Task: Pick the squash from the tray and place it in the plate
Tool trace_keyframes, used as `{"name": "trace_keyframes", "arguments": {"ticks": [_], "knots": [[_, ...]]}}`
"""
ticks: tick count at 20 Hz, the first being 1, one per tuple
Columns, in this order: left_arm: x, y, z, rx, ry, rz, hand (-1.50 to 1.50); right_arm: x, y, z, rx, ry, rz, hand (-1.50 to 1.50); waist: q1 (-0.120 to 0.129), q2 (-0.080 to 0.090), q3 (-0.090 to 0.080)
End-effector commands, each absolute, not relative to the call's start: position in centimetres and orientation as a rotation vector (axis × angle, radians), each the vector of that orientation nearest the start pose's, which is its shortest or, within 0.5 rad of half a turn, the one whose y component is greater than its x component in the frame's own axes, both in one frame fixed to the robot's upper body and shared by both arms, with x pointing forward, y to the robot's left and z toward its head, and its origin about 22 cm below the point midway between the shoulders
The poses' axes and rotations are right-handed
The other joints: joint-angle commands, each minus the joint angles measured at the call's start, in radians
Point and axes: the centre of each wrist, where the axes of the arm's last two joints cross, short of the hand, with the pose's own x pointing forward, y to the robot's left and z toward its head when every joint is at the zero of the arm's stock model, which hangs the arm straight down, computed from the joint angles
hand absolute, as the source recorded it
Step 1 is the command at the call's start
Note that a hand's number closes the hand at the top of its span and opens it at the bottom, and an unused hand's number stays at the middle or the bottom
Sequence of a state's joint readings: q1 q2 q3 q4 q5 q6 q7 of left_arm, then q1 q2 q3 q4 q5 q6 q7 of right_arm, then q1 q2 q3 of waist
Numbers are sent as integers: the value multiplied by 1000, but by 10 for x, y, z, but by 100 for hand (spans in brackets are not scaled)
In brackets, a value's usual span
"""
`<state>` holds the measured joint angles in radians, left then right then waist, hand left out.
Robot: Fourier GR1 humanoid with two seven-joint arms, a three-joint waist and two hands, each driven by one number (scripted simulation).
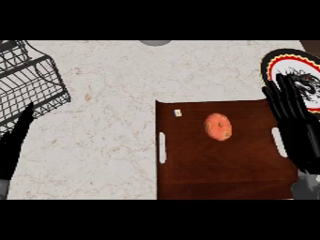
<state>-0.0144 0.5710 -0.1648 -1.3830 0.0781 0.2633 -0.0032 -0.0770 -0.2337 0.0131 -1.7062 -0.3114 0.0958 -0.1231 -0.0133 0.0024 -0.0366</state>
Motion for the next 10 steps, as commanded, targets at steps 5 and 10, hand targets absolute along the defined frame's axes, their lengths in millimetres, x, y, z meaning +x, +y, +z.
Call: {"name": "trace_keyframes", "arguments": {"ticks": [5, 10], "knots": [[263, 303, 6, 266, -1553, -210, 0, 293, -170, 68, 420, -1629, 422, 150, 61, 13, 32], [256, 290, -10, 141, -1517, -140, 0, 285, -153, 34, 21, -1840, 360, -150, 31, 6, 36]]}}
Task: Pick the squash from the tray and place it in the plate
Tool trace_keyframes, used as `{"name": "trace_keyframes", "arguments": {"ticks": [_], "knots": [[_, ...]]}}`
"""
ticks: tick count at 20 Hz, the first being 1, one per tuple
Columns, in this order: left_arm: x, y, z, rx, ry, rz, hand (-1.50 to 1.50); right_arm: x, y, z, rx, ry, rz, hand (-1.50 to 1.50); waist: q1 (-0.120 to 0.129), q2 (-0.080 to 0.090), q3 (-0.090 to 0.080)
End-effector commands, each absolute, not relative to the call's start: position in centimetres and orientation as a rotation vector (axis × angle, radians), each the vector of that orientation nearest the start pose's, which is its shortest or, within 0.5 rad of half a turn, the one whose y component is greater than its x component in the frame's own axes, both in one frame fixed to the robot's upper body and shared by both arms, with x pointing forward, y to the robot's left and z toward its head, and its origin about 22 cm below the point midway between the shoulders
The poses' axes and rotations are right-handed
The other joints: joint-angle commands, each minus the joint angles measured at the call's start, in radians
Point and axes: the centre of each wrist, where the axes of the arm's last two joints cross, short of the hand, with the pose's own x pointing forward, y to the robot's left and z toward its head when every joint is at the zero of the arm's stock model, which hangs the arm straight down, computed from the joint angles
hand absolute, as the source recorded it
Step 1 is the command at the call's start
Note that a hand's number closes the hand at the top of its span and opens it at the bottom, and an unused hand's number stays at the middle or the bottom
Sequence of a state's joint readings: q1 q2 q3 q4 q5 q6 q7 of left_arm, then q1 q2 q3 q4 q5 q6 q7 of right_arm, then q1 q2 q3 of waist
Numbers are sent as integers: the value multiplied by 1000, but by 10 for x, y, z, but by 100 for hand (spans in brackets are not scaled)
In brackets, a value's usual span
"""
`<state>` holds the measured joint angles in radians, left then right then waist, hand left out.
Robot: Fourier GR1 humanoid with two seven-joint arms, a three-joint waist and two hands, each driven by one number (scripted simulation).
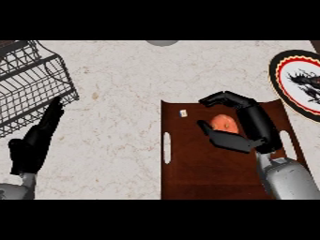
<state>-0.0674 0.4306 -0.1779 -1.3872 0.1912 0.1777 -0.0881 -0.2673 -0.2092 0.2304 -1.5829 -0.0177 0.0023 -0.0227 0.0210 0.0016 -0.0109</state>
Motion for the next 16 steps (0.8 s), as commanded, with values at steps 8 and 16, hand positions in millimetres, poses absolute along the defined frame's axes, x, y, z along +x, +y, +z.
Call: {"name": "trace_keyframes", "arguments": {"ticks": [8, 16], "knots": [[251, 316, -16, 151, -1519, -140, 0, 264, -170, -6, -107, -1949, 461, -150, -22, -2, 11], [256, 307, -26, 146, -1514, -158, 0, 251, -224, 38, -367, -1835, 619, -150, -30, -3, 9]]}}
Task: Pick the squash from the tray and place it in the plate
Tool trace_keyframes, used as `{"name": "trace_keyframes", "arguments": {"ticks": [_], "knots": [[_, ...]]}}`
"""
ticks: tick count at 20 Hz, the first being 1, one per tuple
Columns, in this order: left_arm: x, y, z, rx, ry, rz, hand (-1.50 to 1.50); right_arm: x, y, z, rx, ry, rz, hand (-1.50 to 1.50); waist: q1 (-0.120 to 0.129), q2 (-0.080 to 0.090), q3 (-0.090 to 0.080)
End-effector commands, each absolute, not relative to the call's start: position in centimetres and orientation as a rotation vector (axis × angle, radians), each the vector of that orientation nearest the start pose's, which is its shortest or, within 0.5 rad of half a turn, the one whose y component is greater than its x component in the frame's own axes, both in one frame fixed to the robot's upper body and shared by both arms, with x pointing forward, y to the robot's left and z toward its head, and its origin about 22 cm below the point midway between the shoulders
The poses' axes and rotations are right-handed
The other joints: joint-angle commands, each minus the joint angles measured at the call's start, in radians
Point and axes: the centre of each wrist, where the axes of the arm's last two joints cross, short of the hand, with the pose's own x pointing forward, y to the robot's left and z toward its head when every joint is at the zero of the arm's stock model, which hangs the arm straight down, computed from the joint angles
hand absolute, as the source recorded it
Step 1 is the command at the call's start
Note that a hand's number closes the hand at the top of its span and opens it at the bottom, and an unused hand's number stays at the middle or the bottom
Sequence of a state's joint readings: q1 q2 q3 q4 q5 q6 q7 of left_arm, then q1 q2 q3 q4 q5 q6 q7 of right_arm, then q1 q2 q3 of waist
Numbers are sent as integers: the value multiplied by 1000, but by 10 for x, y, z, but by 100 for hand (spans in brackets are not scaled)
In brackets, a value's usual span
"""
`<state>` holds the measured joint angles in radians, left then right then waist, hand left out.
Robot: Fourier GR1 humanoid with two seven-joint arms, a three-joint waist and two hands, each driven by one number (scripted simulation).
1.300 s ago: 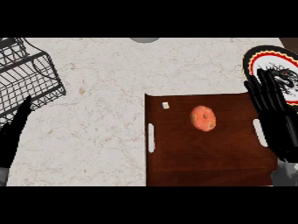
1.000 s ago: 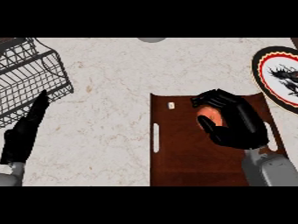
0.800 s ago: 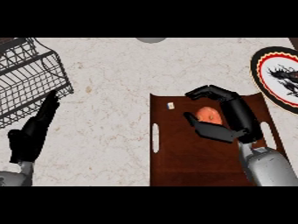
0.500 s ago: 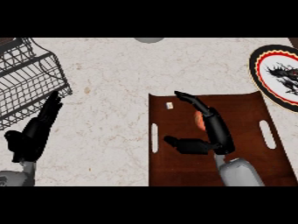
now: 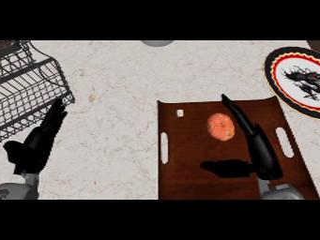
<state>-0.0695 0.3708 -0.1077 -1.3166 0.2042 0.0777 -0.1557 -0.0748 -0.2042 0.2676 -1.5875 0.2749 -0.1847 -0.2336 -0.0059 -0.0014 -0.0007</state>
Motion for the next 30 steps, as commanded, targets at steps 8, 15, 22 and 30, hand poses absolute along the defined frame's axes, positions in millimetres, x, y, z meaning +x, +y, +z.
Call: {"name": "trace_keyframes", "arguments": {"ticks": [8, 15, 22, 30], "knots": [[249, 312, -11, 161, -1523, -154, 0, 245, -242, 62, -513, -1460, 1018, -150, 7, -2, -1], [255, 301, -18, 158, -1518, -143, 0, 254, -218, 82, -506, -1319, 1039, -150, 8, 1, 0], [238, 303, -32, 136, -1505, -161, 0, 278, -231, 69, -602, -1192, 1105, -150, 12, 2, 1], [253, 300, -29, 159, -1519, -140, 0, 287, -218, 42, -568, -1152, 1146, -150, 7, 2, 1]]}}
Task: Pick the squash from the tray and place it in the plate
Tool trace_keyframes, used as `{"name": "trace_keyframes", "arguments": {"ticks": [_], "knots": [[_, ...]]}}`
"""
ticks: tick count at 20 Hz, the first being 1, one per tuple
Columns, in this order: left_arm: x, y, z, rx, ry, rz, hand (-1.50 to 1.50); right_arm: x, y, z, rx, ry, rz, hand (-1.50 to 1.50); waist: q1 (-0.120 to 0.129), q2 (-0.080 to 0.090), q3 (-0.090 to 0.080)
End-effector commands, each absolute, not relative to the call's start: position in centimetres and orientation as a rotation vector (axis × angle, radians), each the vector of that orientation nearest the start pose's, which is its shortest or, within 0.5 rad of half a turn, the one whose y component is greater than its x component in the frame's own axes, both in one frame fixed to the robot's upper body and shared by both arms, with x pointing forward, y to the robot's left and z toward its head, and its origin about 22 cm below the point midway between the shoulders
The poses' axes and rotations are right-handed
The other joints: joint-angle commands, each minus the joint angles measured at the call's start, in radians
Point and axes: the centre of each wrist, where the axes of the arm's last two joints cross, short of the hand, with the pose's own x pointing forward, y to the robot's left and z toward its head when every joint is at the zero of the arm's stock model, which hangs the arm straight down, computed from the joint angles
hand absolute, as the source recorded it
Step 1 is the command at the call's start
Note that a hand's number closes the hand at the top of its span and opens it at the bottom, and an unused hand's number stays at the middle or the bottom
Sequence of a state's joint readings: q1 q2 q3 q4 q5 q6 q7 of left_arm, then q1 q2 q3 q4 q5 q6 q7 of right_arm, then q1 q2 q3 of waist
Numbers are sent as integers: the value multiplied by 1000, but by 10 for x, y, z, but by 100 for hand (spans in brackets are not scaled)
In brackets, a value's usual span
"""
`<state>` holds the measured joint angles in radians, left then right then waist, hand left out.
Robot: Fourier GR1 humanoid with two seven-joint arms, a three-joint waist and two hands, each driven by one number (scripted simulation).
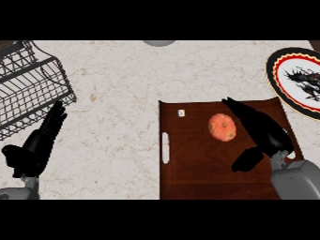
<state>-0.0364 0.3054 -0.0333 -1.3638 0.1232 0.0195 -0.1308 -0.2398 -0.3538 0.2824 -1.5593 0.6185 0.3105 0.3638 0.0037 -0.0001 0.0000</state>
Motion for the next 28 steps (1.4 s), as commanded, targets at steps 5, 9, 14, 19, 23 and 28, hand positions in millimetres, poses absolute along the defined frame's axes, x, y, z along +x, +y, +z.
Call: {"name": "trace_keyframes", "arguments": {"ticks": [5, 9, 14, 19, 23, 28], "knots": [[251, 328, -14, 150, -1525, -149, 0, 321, -198, 45, -604, -1125, 1139, -150, 4, 1, 0], [242, 307, -20, 159, -1530, -138, 0, 331, -207, 26, -644, -1086, 1152, -150, 5, 1, 0], [247, 288, -16, 159, -1530, -137, 0, 316, -219, -8, -601, -1103, 1168, -150, 0, 1, 0], [248, 310, -16, 167, -1529, -157, 0, 325, -209, 4, -508, -1120, 1259, 150, 0, 0, 0], [253, 297, -29, 173, -1525, -150, 0, 329, -205, -7, -513, -1175, 1244, 150, -1, 1, 0], [254, 300, -19, 150, -1506, -153, 0, 317, -208, -15, -630, -1319, 1245, 150, 1, 1, 0]]}}
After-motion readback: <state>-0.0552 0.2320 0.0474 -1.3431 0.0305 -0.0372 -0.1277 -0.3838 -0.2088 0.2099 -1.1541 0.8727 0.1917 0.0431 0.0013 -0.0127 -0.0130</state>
